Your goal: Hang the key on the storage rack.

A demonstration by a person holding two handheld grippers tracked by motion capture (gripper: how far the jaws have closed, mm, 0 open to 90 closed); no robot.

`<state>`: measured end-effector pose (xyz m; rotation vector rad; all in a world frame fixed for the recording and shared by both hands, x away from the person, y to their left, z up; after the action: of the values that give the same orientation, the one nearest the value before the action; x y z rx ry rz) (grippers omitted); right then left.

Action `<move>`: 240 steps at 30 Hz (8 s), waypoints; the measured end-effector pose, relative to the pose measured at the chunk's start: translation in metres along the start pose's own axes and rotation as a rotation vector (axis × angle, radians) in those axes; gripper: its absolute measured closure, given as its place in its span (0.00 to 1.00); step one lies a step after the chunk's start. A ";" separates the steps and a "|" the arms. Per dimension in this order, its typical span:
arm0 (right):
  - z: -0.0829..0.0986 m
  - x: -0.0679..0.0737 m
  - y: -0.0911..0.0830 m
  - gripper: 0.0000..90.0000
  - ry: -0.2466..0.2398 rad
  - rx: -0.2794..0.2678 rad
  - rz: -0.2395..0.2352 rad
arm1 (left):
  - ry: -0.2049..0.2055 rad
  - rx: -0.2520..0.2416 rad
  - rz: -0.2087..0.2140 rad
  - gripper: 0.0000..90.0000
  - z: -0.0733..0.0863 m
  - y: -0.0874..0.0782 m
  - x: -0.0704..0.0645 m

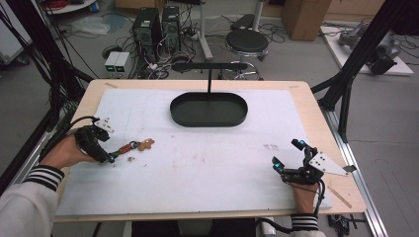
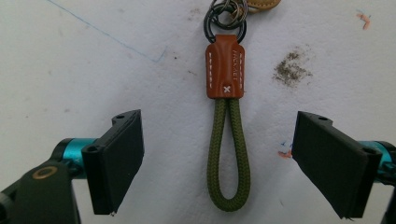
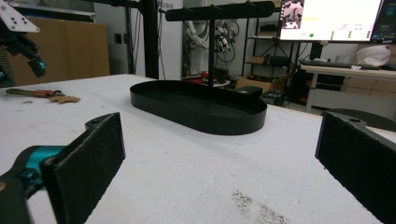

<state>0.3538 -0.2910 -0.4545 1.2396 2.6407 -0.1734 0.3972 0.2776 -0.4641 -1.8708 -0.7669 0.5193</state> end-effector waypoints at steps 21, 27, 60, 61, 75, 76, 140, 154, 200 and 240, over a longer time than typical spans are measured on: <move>0.000 0.000 0.000 0.00 0.002 -0.001 0.000 | -0.031 0.118 0.000 0.47 0.007 0.014 -0.001; 0.000 0.000 0.000 0.00 -0.002 -0.001 -0.001 | -0.024 0.144 -0.005 0.56 0.008 0.016 -0.002; 0.000 -0.002 0.000 0.00 0.034 0.001 -0.001 | 0.009 0.014 -0.002 0.88 -0.009 0.000 -0.009; 0.000 -0.004 0.001 0.00 0.027 -0.002 0.003 | 0.004 0.003 0.008 0.88 -0.011 -0.002 -0.010; -0.032 -0.004 0.014 0.00 0.018 0.019 -0.086 | 0.083 -0.175 0.085 0.88 -0.069 -0.030 -0.040; -0.038 -0.003 0.017 0.00 0.015 0.017 -0.102 | 0.090 -0.182 0.089 0.88 -0.073 -0.031 -0.042; -0.140 0.104 0.172 0.01 -0.349 0.279 -0.849 | 0.347 -0.279 0.374 0.88 -0.175 -0.029 -0.159; -0.127 0.123 0.189 0.12 -0.378 0.355 -0.910 | 0.349 -0.260 0.378 0.88 -0.174 -0.026 -0.161; -0.109 0.138 0.189 0.80 -0.486 0.470 -1.048 | 0.375 -0.202 0.382 0.87 -0.171 -0.017 -0.164; -0.123 0.045 0.175 0.81 -0.194 0.311 -0.537 | -0.001 -0.874 0.207 0.02 -0.108 -0.052 -0.098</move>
<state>0.4431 -0.1214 -0.3488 0.5106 2.7727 -0.7706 0.3846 0.1541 -0.3712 -2.7778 -0.8827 0.3250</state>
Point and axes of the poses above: each handheld gripper's, and its own axes: y roughly forward along the jaws, z roughly out of its underside, x roughly to its left, the point moved 8 cm from there along y, roughly forward along the jaws, and after that the axes turned 13 degrees about -y, right-handed, at the moved point
